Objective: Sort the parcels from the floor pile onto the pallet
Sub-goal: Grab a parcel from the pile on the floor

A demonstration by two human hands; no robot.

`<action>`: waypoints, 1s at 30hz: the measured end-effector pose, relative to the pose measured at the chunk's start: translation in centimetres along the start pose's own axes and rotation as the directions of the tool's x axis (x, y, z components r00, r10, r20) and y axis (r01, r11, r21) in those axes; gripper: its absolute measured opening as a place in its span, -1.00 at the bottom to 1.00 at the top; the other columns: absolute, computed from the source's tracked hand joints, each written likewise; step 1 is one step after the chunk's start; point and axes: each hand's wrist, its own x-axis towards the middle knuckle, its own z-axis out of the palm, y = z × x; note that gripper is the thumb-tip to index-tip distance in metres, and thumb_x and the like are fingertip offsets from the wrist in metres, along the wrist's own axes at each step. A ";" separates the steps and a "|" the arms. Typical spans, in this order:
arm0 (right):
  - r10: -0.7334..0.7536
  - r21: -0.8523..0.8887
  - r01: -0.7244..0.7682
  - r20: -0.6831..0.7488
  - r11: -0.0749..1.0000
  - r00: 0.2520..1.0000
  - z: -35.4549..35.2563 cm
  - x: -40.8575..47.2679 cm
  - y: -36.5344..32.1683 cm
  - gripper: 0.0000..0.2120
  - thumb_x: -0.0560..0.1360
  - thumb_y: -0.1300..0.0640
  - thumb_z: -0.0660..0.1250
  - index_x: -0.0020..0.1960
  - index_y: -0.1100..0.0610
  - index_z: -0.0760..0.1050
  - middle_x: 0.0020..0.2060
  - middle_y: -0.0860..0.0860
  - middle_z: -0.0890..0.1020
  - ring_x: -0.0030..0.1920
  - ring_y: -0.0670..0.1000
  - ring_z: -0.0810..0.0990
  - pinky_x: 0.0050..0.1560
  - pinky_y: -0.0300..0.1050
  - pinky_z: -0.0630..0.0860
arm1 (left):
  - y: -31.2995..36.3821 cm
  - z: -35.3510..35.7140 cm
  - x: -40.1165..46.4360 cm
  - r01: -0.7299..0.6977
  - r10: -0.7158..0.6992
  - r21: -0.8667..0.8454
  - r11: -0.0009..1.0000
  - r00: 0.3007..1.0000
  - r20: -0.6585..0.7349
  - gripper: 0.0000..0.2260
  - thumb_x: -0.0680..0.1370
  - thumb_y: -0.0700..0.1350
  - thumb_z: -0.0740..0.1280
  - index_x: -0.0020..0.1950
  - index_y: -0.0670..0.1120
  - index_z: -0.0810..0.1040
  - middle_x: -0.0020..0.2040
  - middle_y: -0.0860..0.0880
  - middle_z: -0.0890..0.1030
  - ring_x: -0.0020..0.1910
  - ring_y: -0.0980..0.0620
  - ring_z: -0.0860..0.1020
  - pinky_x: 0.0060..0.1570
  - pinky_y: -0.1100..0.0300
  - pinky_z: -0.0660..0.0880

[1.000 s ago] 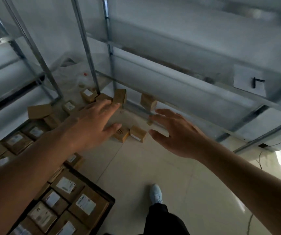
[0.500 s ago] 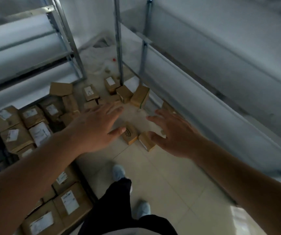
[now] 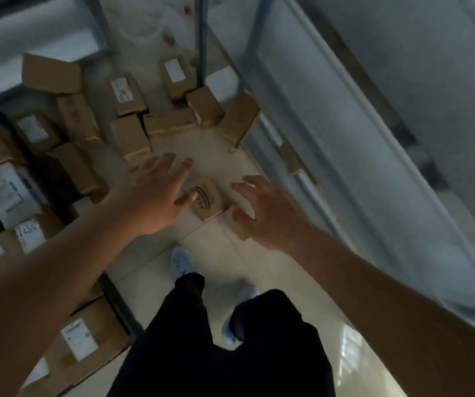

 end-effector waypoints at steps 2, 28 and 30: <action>-0.002 0.000 0.002 0.052 1.000 0.999 2.0 4.4 1.8 -0.45 0.65 -0.15 0.22 0.61 -0.07 0.30 0.56 0.02 0.35 0.46 0.20 0.41 0.40 0.11 0.36 | -1.0 2.7 3.5 0.060 -0.060 -0.016 0.998 0.998 0.033 -0.35 0.64 0.31 0.06 0.65 0.06 -0.02 0.64 -0.13 0.15 0.57 -0.20 0.24 0.37 -0.19 0.38; -0.070 0.011 0.071 0.387 0.997 0.920 38.3 42.4 21.7 -0.51 0.68 -0.03 0.26 0.58 -0.03 0.28 0.45 0.13 0.41 0.30 0.15 0.52 0.19 0.01 0.50 | -5.6 47.9 32.3 0.620 -0.524 -0.366 0.694 0.784 0.334 -0.29 0.63 0.03 0.34 0.67 0.09 0.01 0.51 -0.19 0.28 0.39 -0.26 0.43 0.25 -0.19 0.48; -0.041 0.046 0.024 0.408 0.999 0.912 40.4 43.4 22.4 -0.46 0.68 -0.06 0.26 0.62 -0.06 0.23 0.47 0.12 0.40 0.33 0.15 0.51 0.18 -0.02 0.46 | -5.7 50.8 32.7 0.634 -0.527 -0.393 0.666 0.773 0.354 -0.30 0.63 0.00 0.34 0.66 0.10 0.01 0.48 -0.20 0.30 0.36 -0.26 0.46 0.18 -0.13 0.50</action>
